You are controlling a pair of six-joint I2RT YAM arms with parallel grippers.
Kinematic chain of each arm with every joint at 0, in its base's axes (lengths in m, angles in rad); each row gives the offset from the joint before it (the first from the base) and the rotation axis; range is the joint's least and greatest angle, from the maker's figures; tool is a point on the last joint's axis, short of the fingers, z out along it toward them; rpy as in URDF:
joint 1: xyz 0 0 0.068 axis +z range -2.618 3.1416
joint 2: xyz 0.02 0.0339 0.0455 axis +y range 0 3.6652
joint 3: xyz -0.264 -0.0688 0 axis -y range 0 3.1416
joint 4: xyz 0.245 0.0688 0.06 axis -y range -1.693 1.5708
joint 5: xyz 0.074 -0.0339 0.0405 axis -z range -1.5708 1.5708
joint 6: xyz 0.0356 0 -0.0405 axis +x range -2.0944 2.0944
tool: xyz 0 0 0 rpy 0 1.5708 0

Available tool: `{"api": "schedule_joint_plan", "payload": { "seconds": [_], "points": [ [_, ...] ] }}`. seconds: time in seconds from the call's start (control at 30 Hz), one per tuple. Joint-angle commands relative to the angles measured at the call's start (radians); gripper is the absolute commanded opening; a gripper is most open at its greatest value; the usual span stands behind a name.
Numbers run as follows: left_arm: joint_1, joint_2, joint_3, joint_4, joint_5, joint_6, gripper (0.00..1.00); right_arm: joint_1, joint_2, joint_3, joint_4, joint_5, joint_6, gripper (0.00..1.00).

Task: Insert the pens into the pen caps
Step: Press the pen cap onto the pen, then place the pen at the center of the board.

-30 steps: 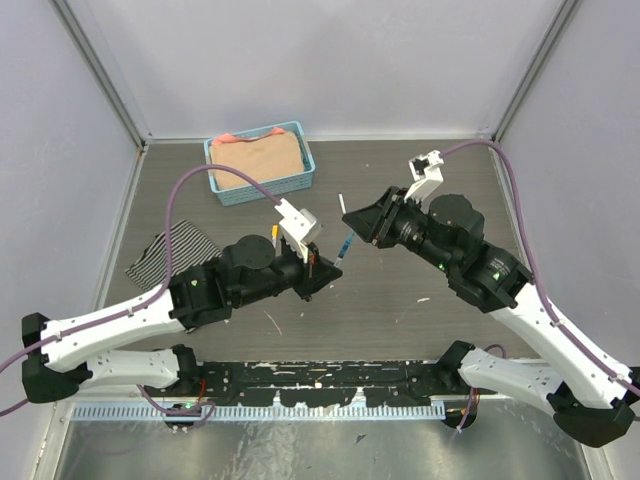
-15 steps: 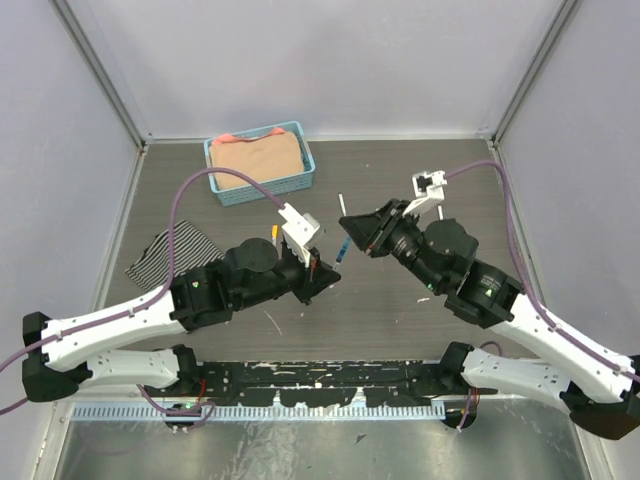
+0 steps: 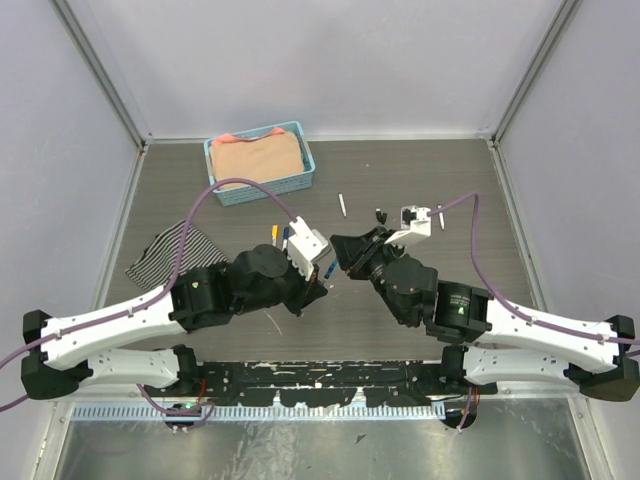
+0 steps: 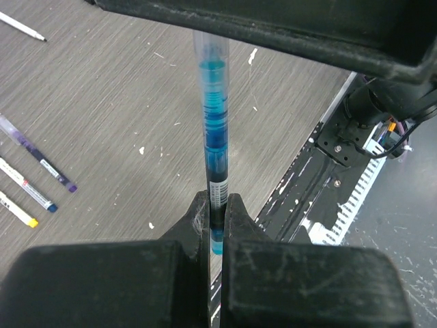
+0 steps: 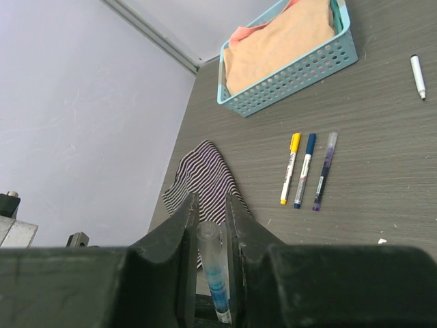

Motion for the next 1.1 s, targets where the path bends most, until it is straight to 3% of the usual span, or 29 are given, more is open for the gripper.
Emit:
{"api": "schedule_joint_plan", "payload": {
  "seconds": [0.0, 0.03, 0.13, 0.3, 0.53, 0.67, 0.8, 0.97, 1.07],
  "points": [
    [0.016, -0.036, 0.175, 0.502, -0.056, 0.046, 0.0, 0.091, 0.043, -0.041, -0.206, -0.234, 0.066, 0.0],
    [0.015, -0.025, 0.19, 0.455, -0.033, 0.058, 0.0, 0.087, 0.031, -0.03, -0.194, -0.226, 0.044, 0.0],
    [0.016, -0.034, 0.181, 0.359, 0.005, 0.063, 0.0, 0.071, 0.011, 0.042, -0.183, -0.198, -0.045, 0.22],
    [0.015, -0.066, 0.108, 0.258, 0.048, 0.036, 0.0, -0.017, -0.002, 0.167, -0.175, -0.196, -0.166, 0.46],
    [0.015, -0.114, -0.031, 0.184, 0.038, -0.04, 0.0, -0.158, 0.006, 0.344, -0.171, -0.215, -0.32, 0.56],
    [0.015, -0.136, -0.102, 0.142, -0.008, -0.085, 0.0, -0.237, 0.03, 0.422, -0.197, -0.257, -0.367, 0.7],
    [0.017, -0.131, -0.144, 0.086, -0.083, -0.124, 0.0, -0.329, 0.063, 0.461, -0.217, -0.332, -0.387, 0.77],
    [0.038, -0.088, -0.178, 0.066, -0.13, -0.173, 0.0, -0.535, 0.112, 0.45, -0.243, -0.547, -0.362, 0.79],
    [0.092, -0.018, -0.176, 0.05, -0.102, -0.216, 0.0, -0.739, 0.119, 0.389, -0.235, -0.767, -0.305, 0.79]
  ]
}}
